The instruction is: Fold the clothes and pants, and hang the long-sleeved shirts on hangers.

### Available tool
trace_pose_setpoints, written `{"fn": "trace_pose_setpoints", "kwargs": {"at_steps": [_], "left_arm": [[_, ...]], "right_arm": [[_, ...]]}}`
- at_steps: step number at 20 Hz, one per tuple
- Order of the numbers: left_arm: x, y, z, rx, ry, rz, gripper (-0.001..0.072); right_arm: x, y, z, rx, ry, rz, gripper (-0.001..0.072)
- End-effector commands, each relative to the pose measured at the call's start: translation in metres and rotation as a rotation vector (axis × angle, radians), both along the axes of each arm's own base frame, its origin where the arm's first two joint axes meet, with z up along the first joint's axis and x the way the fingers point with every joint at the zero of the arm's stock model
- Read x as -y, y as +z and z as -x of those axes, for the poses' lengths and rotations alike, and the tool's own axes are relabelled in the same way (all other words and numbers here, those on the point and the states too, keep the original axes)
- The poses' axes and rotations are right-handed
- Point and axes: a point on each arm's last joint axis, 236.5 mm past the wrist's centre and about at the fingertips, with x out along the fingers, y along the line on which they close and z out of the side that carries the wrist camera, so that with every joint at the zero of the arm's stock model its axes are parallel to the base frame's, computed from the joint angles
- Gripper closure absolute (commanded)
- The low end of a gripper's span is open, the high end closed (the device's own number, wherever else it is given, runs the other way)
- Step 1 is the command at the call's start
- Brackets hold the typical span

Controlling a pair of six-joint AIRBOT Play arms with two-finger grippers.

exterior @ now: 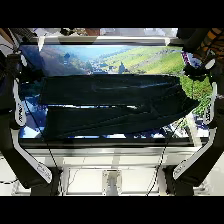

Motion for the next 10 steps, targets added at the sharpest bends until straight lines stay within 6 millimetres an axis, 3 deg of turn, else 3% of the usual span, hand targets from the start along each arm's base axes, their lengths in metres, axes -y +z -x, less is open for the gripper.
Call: {"fn": "trace_pose_setpoints", "kwargs": {"at_steps": [1,3,7,10], "left_arm": [[0.000,0.013,0.012,-0.040,-0.056,-0.019,0.0399],[-0.001,0.037,0.023,-0.055,-0.129,-0.050,0.0400],[-0.007,0.119,0.039,0.063,-0.157,-0.111,0.0406],[-0.010,0.141,0.084,0.034,-0.181,-0.126,0.0407]], "right_arm": [[0.025,0.029,0.032,-0.104,0.016,0.137,0.0357],[0.044,0.048,0.064,-0.170,0.006,0.169,0.0357],[0.072,0.071,0.141,-0.277,-0.033,0.148,0.0357],[0.081,0.085,0.184,-0.281,-0.048,0.166,0.0357]]}}
